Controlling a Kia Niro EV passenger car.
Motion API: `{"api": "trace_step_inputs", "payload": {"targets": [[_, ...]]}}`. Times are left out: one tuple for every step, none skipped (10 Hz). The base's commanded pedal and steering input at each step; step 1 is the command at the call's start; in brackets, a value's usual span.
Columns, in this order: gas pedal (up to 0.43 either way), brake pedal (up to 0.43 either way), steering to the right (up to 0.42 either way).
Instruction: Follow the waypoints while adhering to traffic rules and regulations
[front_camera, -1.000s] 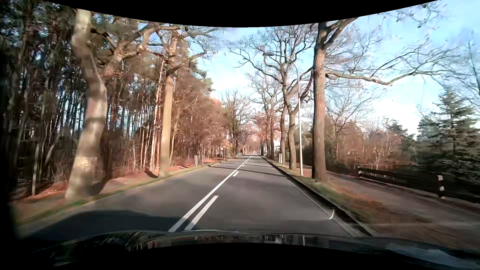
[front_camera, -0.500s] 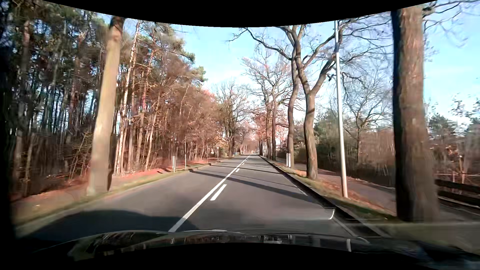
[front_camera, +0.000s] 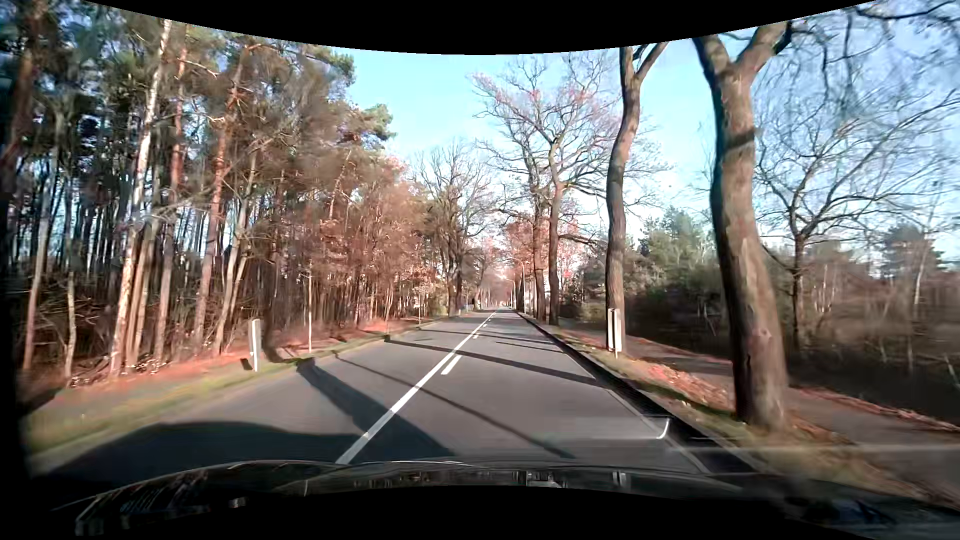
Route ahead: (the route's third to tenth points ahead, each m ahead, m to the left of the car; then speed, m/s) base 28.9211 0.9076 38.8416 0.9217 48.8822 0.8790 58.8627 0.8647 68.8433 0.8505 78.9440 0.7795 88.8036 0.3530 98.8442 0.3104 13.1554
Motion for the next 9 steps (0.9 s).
{"api": "trace_step_inputs", "payload": {"targets": [[0.118,0.000,0.003],[0.118,0.000,0.003],[0.118,0.000,0.001],[0.118,0.000,0.000],[0.118,0.000,-0.001],[0.118,0.000,-0.001],[0.118,0.000,-0.002],[0.118,0.000,-0.002],[0.118,0.000,-0.002]]}}
